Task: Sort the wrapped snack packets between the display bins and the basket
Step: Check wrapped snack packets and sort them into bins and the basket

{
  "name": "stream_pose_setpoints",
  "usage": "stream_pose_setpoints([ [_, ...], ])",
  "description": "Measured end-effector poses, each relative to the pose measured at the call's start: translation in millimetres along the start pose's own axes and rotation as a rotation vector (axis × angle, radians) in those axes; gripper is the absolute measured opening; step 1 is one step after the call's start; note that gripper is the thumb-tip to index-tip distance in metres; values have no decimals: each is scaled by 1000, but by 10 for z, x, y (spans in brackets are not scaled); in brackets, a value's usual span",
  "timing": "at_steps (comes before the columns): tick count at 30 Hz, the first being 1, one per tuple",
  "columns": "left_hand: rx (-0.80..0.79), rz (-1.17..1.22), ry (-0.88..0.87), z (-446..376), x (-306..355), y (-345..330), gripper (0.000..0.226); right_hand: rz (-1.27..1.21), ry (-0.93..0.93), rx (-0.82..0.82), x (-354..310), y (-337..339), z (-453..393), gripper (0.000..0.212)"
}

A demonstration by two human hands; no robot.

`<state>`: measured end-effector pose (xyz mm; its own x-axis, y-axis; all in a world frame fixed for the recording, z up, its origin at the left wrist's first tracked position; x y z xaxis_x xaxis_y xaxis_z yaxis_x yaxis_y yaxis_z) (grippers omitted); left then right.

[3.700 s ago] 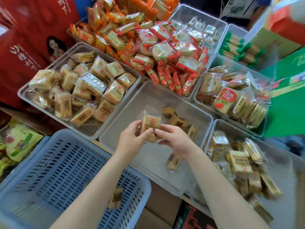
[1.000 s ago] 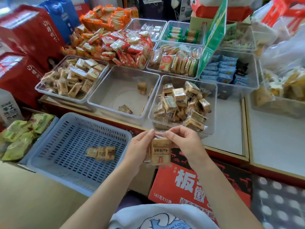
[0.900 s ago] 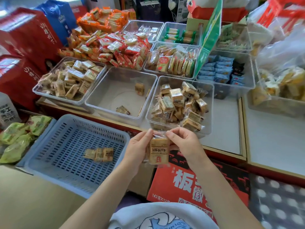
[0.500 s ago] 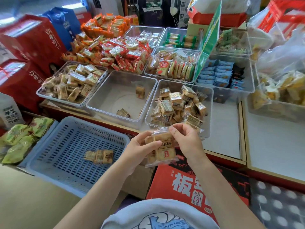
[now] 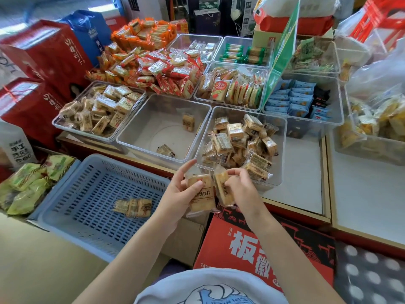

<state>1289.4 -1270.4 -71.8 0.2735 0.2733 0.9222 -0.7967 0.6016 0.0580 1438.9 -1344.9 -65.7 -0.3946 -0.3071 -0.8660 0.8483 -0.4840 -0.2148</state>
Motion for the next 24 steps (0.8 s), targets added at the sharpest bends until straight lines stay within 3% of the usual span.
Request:
stream_pose_setpoints([
  [3,-16,27,16,-8,-4,3,69,-161,-63,8,94,69,-10,32],
  [7,-14,37,82,-13,-47,-10,57,-283,-102,-16,138,76,22,43],
  [11,-16,60,103,-30,-52,-14,48,-335,-116,-104,116,53,43,29],
  [16,2,46,100,-57,-33,-33,41,-161,-113,-149,98,79,47,12],
  [21,14,9,111,-59,-36,-39,14,-152,-75,-161,102,88,45,15],
  [24,22,-65,90,-41,-5,-66,11,-118,3,-121,60,84,52,14],
])
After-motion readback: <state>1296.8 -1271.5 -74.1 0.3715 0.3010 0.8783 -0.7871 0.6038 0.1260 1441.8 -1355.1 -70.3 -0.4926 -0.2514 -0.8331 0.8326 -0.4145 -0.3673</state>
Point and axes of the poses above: each hand's wrist, its own z-axis away from the middle knuckle, its own y-axis out of the back of the hand, x = y × z, the point moved 7 cm from there along -z, towards the middle knuckle, and after that the axes turned 13 degrees about -z, right-handed, at the moved point
